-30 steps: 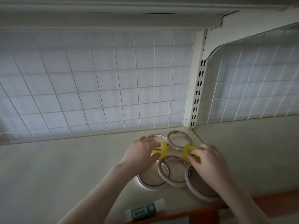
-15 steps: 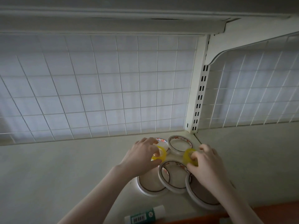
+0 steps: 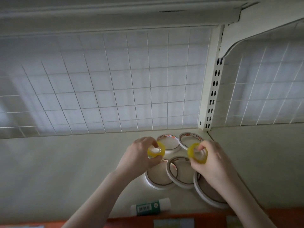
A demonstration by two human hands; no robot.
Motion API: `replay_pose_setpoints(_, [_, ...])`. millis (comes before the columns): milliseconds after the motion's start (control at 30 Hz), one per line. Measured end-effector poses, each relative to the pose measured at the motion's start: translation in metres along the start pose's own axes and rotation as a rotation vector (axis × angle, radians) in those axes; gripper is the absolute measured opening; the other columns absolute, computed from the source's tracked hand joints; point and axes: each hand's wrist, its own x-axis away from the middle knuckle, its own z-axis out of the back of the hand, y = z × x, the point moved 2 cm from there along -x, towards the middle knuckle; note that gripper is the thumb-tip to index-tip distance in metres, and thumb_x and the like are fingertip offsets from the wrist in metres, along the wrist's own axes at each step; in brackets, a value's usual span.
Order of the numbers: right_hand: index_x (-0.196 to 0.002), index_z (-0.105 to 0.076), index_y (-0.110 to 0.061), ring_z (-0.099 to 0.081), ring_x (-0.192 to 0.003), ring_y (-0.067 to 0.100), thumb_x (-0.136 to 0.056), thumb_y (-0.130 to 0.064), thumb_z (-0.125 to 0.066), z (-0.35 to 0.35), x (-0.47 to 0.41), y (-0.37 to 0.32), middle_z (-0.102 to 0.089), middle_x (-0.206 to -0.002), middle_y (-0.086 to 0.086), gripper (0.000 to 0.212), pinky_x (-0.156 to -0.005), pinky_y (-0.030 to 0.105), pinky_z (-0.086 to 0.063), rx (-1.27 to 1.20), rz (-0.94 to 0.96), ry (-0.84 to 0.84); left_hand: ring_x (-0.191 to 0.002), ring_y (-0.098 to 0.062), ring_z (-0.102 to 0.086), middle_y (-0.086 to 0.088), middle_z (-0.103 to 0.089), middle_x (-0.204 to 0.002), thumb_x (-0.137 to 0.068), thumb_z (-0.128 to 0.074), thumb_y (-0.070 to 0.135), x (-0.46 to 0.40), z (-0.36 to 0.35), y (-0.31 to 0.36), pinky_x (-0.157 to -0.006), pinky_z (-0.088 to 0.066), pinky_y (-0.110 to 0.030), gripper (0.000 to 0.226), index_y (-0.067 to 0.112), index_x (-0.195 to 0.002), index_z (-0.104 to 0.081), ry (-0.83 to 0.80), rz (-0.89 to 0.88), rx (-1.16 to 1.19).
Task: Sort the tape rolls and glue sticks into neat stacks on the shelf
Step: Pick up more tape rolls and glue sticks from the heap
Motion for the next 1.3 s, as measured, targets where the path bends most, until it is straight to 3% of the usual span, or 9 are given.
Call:
replay_pose_setpoints(100, [-0.096, -0.061, -0.011, -0.061, -0.077, 0.03, -0.056, -0.014, -0.083, 0.0, 0.0, -0.007, -0.06, -0.089, 0.006, 0.045, -0.063, 0.029, -0.043, -0.038, -0.007, -0.001, -0.092, -0.011, -0.047, 0.013, -0.053, -0.098, -0.074, -0.074, 0.035, 0.01, 0.009, -0.006, -0.071, -0.029, -0.019, 0.041, 0.024, -0.11, -0.058, 0.023, 0.04, -0.022])
replay_pose_setpoints(200, [-0.106, -0.063, -0.011, -0.063, -0.085, 0.029, -0.058, -0.017, -0.082, -0.004, 0.001, -0.017, -0.064, -0.097, 0.006, 0.052, -0.07, 0.029, -0.046, -0.038, 0.046, -0.031, -0.104, -0.014, -0.051, 0.008, -0.059, -0.11, -0.074, -0.075, 0.032, 0.019, 0.019, -0.017, -0.077, -0.031, -0.018, 0.045, 0.022, -0.114, -0.059, 0.056, 0.047, -0.029])
replay_pose_setpoints(433, [-0.111, -0.064, -0.015, -0.064, -0.087, 0.023, -0.065, -0.025, -0.08, -0.019, 0.004, -0.07, -0.067, -0.099, 0.002, 0.05, -0.068, 0.023, -0.041, -0.024, 0.14, -0.094, -0.106, -0.013, -0.052, 0.009, -0.06, -0.113, -0.069, -0.069, 0.043, 0.045, 0.059, -0.05, -0.083, -0.035, -0.019, 0.05, 0.023, -0.114, -0.062, 0.11, 0.079, -0.043])
replay_pose_setpoints(533, [-0.112, -0.065, -0.015, -0.063, -0.093, 0.025, -0.067, -0.025, -0.078, -0.034, 0.008, -0.105, -0.066, -0.105, 0.002, 0.047, -0.074, 0.03, -0.047, -0.061, 0.148, -0.123, -0.103, -0.01, -0.053, 0.011, -0.059, -0.11, -0.066, -0.065, 0.049, 0.064, 0.088, -0.07, -0.082, -0.039, -0.021, 0.053, 0.025, -0.112, -0.063, 0.143, 0.12, -0.05])
replay_pose_setpoints(667, [-0.107, -0.068, -0.012, -0.067, -0.086, 0.028, -0.062, -0.021, -0.082, -0.064, 0.021, -0.165, -0.069, -0.097, 0.006, 0.048, -0.071, 0.033, -0.05, -0.077, 0.152, -0.139, -0.1, -0.009, -0.055, 0.012, -0.06, -0.107, -0.059, -0.048, 0.063, 0.101, 0.136, -0.109, -0.082, -0.04, -0.019, 0.065, 0.026, -0.109, -0.065, 0.206, 0.152, -0.074])
replay_pose_setpoints(867, [-0.097, -0.071, -0.009, -0.069, -0.074, 0.028, -0.053, -0.021, -0.089, -0.121, 0.05, -0.274, -0.068, -0.086, 0.008, 0.049, -0.065, 0.032, -0.053, -0.133, 0.231, -0.172, -0.095, -0.013, -0.059, 0.009, -0.06, -0.109, -0.057, -0.047, 0.064, 0.163, 0.221, -0.187, -0.078, -0.038, -0.015, 0.069, 0.025, -0.111, -0.065, 0.253, 0.237, -0.127])
replay_pose_setpoints(1000, [-0.111, -0.067, -0.012, -0.063, -0.097, 0.029, -0.065, -0.033, -0.082, -0.163, 0.067, -0.352, -0.065, -0.1, 0.008, 0.053, -0.079, 0.033, -0.048, -0.111, 0.218, -0.204, -0.098, -0.015, -0.058, 0.006, -0.058, -0.111, -0.067, -0.068, 0.051, 0.205, 0.279, -0.245, -0.076, -0.034, -0.015, 0.057, 0.023, -0.115, -0.063, 0.271, 0.299, -0.185])
replay_pose_setpoints(1167, [-0.12, -0.061, -0.016, -0.051, -0.111, 0.024, -0.072, -0.044, -0.072, -0.212, 0.079, -0.436, -0.057, -0.11, 0.005, 0.057, -0.09, 0.03, -0.039, -0.11, 0.265, -0.288, -0.098, -0.018, -0.057, 0.002, -0.058, -0.109, -0.056, -0.043, 0.066, 0.251, 0.335, -0.31, -0.078, -0.033, -0.016, 0.079, 0.021, -0.118, -0.062, 0.296, 0.367, -0.251])
replay_pose_setpoints(1300, [-0.11, -0.065, -0.014, -0.052, -0.109, 0.026, -0.071, -0.045, -0.073, -0.246, 0.078, -0.496, -0.057, -0.107, 0.007, 0.051, -0.09, 0.03, -0.039, -0.123, 0.309, -0.35, -0.098, -0.023, -0.058, -0.001, -0.059, -0.107, -0.066, -0.068, 0.051, 0.277, 0.369, -0.356, -0.08, -0.035, -0.019, 0.062, 0.017, -0.117, -0.063, 0.344, 0.423, -0.298])
